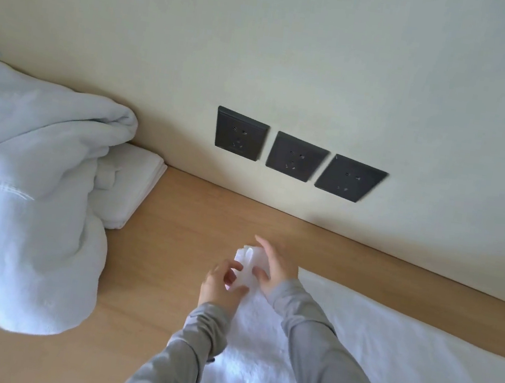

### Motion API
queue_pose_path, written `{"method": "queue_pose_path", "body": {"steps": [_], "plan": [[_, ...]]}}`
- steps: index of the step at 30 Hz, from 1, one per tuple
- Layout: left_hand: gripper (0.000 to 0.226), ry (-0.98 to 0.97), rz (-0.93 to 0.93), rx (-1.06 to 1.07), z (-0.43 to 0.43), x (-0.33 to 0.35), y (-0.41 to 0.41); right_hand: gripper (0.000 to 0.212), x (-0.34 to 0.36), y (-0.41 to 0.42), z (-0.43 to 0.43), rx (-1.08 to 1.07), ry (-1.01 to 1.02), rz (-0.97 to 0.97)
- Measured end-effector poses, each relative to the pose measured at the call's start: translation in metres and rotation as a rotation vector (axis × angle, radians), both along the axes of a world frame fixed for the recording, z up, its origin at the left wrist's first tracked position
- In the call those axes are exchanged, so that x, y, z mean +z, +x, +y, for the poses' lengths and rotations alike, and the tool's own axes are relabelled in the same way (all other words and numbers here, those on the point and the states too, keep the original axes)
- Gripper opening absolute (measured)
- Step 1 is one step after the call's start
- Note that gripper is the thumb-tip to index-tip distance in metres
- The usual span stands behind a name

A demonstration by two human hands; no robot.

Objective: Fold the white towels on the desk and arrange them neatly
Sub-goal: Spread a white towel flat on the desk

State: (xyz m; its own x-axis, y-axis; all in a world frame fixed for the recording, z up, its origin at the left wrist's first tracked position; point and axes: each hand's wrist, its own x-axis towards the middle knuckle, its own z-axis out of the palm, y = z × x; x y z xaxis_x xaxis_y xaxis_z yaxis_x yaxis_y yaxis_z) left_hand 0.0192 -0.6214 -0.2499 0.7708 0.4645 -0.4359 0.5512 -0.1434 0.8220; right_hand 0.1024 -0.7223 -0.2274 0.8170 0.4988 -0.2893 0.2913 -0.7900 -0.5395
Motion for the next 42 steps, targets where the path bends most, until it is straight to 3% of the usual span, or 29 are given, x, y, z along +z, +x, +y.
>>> {"method": "queue_pose_path", "body": {"steps": [4,6,8,11,16,20,24,28,34,37,40,42], "plan": [[0.026,-0.142,-0.082,-0.010,0.017,0.003,-0.003,0.010,0.017,0.010,-0.009,-0.019,0.107,0.125],[0.009,-0.262,-0.061,0.109,0.027,0.002,0.005,0.023,0.032,0.006,-0.025,-0.020,0.221,0.093],[0.018,-0.263,0.085,0.189,0.034,-0.002,0.019,0.031,0.047,-0.001,-0.037,-0.044,0.329,0.036],[0.032,-0.159,0.253,0.081,0.036,-0.005,0.040,0.030,0.055,-0.010,-0.042,-0.091,0.390,-0.006],[0.035,-0.146,0.373,-0.020,0.031,-0.002,0.058,0.021,0.048,-0.003,-0.023,-0.100,0.375,-0.036],[0.009,-0.179,0.237,0.061,0.031,0.000,0.047,0.019,0.034,0.004,-0.014,-0.088,0.357,-0.049],[0.016,-0.507,0.062,0.117,0.028,0.010,0.034,0.011,0.022,0.007,-0.007,-0.084,0.302,-0.020],[0.022,-0.623,-0.018,0.095,0.030,0.008,0.030,0.008,0.021,0.008,-0.006,-0.081,0.310,0.012],[0.028,-0.635,-0.017,0.030,0.032,0.006,0.031,0.017,0.031,0.009,-0.016,-0.047,0.292,0.152],[0.014,-0.384,0.079,0.143,0.037,0.003,0.040,0.012,0.031,0.003,-0.025,-0.108,0.321,0.087],[0.050,-0.205,0.263,0.043,0.034,0.008,0.056,0.012,0.030,-0.004,-0.030,-0.161,0.372,0.041],[0.047,-0.200,0.335,-0.018,0.027,0.012,0.065,0.015,0.030,-0.007,-0.030,-0.187,0.366,0.025]]}}
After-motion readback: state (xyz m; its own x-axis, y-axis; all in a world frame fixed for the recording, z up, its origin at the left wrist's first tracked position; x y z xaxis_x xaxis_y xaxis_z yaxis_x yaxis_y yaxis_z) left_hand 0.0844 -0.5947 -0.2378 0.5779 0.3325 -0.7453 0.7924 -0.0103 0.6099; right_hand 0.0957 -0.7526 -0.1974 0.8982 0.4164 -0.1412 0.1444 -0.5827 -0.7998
